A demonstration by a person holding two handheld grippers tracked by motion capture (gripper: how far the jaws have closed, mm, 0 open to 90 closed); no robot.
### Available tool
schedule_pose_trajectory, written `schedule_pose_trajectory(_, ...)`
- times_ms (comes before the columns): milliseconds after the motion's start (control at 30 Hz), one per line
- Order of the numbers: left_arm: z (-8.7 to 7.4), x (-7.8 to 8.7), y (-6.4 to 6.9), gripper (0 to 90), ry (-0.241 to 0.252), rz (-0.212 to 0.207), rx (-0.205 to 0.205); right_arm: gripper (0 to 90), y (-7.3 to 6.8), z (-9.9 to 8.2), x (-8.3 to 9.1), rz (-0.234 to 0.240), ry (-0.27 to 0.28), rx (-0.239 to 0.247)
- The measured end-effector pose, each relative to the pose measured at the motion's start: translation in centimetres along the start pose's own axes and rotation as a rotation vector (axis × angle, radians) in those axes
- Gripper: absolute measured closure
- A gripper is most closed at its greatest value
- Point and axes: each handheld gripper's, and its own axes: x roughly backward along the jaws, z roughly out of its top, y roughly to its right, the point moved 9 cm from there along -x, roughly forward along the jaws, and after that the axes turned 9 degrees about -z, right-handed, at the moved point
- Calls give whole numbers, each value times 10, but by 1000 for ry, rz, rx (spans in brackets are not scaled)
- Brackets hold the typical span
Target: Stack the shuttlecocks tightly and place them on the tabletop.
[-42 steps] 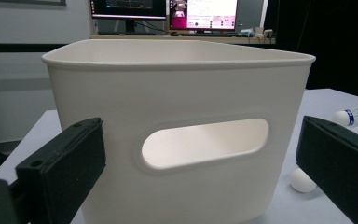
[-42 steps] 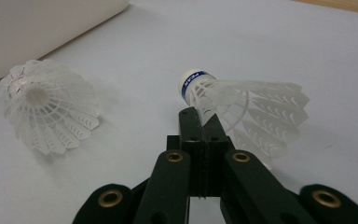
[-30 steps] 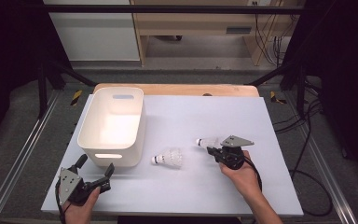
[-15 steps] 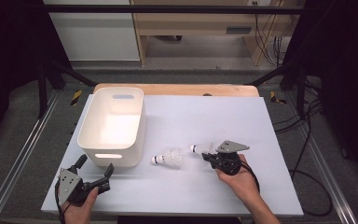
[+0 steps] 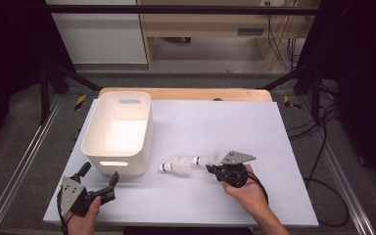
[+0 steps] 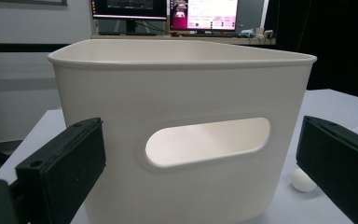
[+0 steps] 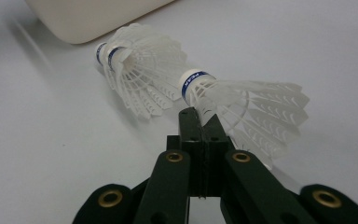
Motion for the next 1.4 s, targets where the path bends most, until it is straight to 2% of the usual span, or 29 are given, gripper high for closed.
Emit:
schedule_pose_trajectory(600, 0, 1, 0, 6, 1, 2, 1, 900, -22, 4, -12, 58, 10, 13)
schedule_pose_trajectory(1400, -1, 0, 0, 6, -5, 1, 0, 900, -35, 9, -23, 101, 18, 35)
